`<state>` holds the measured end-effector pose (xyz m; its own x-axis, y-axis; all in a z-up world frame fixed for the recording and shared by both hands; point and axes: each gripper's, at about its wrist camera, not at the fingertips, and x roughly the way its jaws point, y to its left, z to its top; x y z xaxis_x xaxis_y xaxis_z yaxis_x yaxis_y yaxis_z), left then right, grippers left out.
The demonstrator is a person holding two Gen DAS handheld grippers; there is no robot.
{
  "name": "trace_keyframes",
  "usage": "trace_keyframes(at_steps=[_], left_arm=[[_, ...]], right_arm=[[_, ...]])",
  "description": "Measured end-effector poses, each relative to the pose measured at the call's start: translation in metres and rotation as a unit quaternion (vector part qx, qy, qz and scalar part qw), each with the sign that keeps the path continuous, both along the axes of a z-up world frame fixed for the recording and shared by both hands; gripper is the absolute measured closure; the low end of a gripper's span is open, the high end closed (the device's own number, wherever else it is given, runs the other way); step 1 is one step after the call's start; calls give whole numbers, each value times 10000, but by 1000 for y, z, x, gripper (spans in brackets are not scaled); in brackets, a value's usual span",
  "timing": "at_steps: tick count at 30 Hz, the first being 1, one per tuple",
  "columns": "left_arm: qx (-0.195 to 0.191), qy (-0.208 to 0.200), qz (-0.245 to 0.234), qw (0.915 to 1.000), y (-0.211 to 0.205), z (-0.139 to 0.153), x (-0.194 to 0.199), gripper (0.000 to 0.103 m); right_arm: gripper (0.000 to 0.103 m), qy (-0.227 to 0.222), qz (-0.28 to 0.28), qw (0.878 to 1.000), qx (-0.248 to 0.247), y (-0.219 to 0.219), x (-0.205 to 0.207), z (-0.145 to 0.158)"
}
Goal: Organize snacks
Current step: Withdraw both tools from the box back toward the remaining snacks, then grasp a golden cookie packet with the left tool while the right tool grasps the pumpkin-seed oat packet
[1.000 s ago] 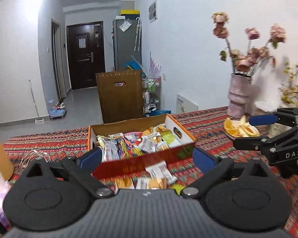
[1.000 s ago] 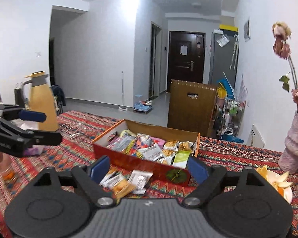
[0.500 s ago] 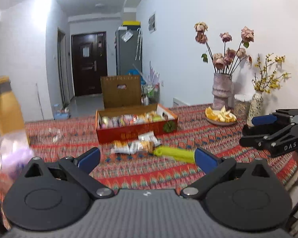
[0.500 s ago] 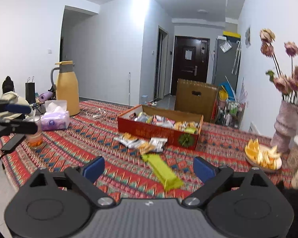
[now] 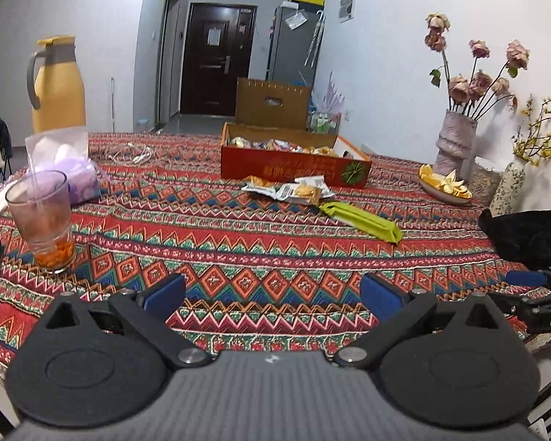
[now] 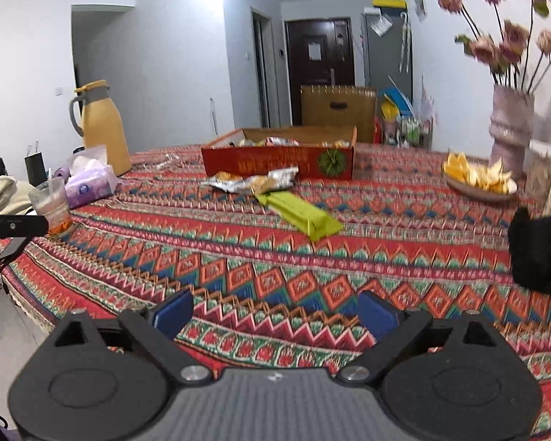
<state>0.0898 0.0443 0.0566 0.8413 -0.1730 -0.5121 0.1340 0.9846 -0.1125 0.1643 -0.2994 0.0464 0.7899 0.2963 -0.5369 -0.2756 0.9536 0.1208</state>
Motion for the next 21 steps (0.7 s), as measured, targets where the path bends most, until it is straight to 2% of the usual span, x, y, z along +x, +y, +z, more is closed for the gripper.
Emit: trace_keyframes(at_steps=[6,11,17,21], left_arm=[[38,157,-28,9999,-1,-8,21,0],[136,260,-74,9995,-4,-12,56,0],[230,293,-164,9992,-11,-16,124,0],[309,288,-241,9988,-15,-20,173,0]], right_arm=[[7,73,53,10000,-33,6,20,-6],[9,69,170,9996,-196,18,56,-5],[10,-90,452,9971,-610,41,120,1],[12,-147,792,9934,-821,59,178,-2]])
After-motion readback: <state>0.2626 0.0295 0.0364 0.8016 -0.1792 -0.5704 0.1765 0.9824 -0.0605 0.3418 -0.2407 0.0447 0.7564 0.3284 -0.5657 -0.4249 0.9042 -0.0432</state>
